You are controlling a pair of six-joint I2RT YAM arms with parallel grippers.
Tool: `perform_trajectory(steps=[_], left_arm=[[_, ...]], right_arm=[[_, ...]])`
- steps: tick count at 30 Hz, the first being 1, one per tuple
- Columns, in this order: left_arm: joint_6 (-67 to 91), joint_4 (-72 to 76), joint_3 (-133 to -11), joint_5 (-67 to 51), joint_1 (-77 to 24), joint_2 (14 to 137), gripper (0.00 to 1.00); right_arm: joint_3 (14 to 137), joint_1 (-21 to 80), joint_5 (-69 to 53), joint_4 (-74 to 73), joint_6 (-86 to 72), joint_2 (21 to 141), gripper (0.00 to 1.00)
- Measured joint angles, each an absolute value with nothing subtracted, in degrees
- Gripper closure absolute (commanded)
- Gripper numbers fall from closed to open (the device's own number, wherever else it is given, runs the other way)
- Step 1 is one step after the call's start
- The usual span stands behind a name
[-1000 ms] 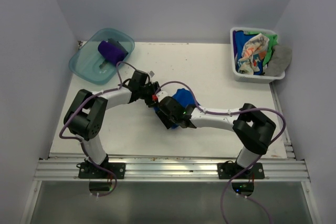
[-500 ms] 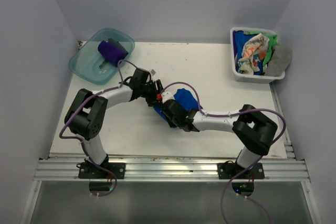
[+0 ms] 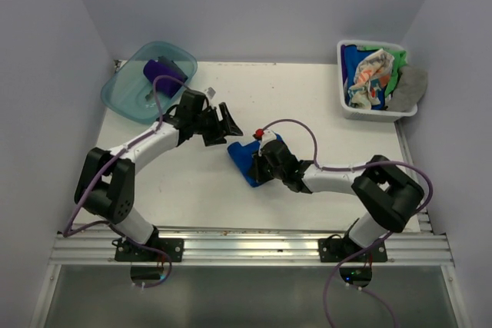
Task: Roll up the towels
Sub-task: Roll the towel
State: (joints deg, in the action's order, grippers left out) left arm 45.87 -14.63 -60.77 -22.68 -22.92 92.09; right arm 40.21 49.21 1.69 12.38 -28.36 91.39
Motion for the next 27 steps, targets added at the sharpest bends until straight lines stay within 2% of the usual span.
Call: perform_trajectory(steps=[8, 20, 23, 27], left_arm=[[45.93, -13.43, -55.29, -23.11, -22.90, 91.48, 0.22], [47.64, -5.56, -52.10, -25.93, -23.07, 97.54, 0.33], [48.18, -3.66, -52.05, -26.30, -23.29, 98.91, 0.38], [49.10, -1.89, -52.01, -26.72, -23.62, 100.60, 0.53]], right_arm=[[34.83, 42.63, -11.86, 23.90, -35.42, 92.42, 1.00], [29.87, 35.55, -28.05, 44.75, -46.17, 101.10, 1.00], [29.91, 35.40, -29.69, 46.78, -47.05, 102.45, 1.00], [30.28, 35.35, -30.33, 46.50, -46.94, 102.78, 1.00]])
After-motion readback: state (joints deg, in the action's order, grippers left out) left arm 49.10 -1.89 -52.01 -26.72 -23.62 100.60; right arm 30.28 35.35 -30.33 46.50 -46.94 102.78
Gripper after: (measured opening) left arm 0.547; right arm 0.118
